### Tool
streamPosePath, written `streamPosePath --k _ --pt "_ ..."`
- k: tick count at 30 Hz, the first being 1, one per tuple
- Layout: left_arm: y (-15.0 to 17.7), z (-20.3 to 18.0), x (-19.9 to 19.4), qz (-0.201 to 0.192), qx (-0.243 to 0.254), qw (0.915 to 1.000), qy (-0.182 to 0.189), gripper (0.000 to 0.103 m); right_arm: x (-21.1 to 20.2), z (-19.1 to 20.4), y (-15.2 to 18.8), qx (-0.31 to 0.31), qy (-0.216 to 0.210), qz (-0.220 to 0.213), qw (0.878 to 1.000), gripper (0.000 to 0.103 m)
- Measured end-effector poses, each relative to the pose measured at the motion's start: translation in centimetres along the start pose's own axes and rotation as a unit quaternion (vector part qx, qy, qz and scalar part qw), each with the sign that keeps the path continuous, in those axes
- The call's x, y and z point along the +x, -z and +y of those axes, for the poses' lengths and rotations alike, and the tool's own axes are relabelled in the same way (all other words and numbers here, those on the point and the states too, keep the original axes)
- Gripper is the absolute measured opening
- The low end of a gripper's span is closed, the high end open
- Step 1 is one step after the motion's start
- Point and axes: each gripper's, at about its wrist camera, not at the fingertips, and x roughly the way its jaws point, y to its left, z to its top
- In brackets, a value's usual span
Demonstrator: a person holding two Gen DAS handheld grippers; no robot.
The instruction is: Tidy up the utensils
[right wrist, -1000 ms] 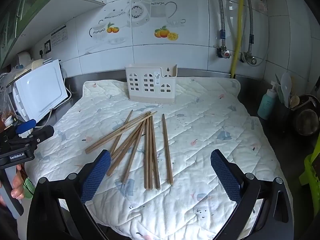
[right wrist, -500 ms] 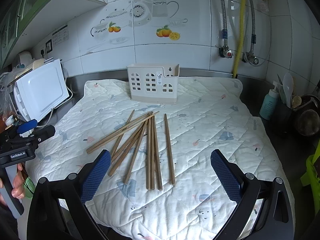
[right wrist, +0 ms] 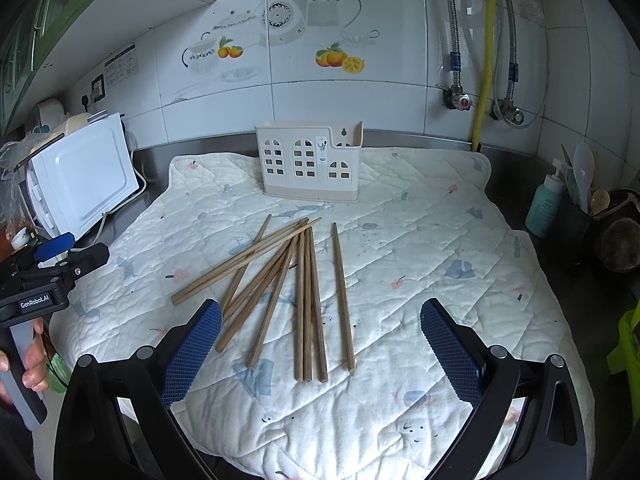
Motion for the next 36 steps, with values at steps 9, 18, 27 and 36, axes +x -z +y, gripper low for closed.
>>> streamPosePath --k 9,18,27,36 --pt "-0.3 0.8 0.9 -0.014 0.013 0.9998 -0.006 0.097 0.9 -0.4 -0.1 -0.001 0.006 0.004 1.000 0.096" --pt "0.2 0.7 3.1 0.014 0.045 0.9973 0.056 0.085 2.5 -1.4 0.3 0.002 0.005 0.018 1.000 0.091" --pt "1.0 -1.1 6.7 0.060 0.086 0.9863 0.127 0.054 5.0 -2.1 1.0 0.008 -0.013 0.042 0.999 0.074" --pt "1.5 -1.6 11.1 0.109 0.080 0.9779 0.160 0.035 7.4 -2.9 1.2 0.025 -0.024 0.062 0.997 0.056"
